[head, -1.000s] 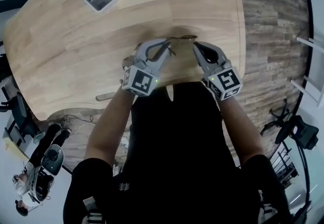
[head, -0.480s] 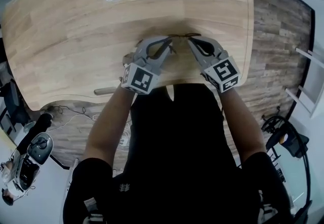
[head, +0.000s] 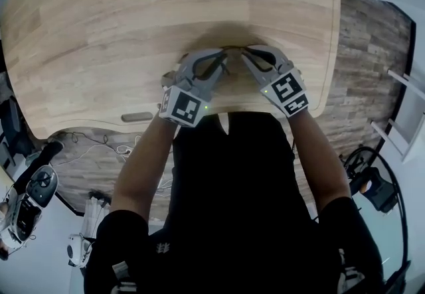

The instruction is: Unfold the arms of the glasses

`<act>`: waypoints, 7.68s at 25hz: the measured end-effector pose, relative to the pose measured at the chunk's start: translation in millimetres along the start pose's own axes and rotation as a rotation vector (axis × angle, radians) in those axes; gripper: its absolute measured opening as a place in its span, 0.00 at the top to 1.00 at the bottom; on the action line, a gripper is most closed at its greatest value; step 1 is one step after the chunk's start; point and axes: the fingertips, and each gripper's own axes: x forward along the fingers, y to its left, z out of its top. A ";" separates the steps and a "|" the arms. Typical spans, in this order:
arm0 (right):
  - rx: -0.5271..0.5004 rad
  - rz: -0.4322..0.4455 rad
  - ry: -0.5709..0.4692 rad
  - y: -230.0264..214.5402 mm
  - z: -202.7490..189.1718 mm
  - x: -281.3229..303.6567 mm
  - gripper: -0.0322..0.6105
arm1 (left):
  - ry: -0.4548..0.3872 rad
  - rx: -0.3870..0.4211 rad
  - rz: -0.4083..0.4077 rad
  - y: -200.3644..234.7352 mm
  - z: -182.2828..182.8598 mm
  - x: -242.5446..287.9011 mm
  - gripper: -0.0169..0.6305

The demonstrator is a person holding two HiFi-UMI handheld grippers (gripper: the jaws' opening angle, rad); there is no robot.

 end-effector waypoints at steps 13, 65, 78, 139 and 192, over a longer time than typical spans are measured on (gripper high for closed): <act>-0.117 0.044 0.106 2.0 0.9 25.1 0.82 | 0.016 0.001 0.035 4.3 -7.5 -6.6 0.91; -0.110 0.126 -0.230 2.7 37.1 -47.3 0.93 | 0.162 0.012 0.097 19.1 -18.5 -6.9 0.89; -0.053 0.103 -0.283 -10.3 40.9 -62.7 0.92 | 0.191 0.031 0.143 26.4 -13.6 -5.1 0.88; 0.000 0.071 -0.247 -27.1 7.4 -72.0 0.84 | 0.108 0.037 0.102 7.8 12.6 -7.3 0.79; -0.035 0.021 -0.146 -0.2 -25.6 -95.2 0.73 | 0.038 0.160 0.069 -15.6 76.1 -33.9 0.78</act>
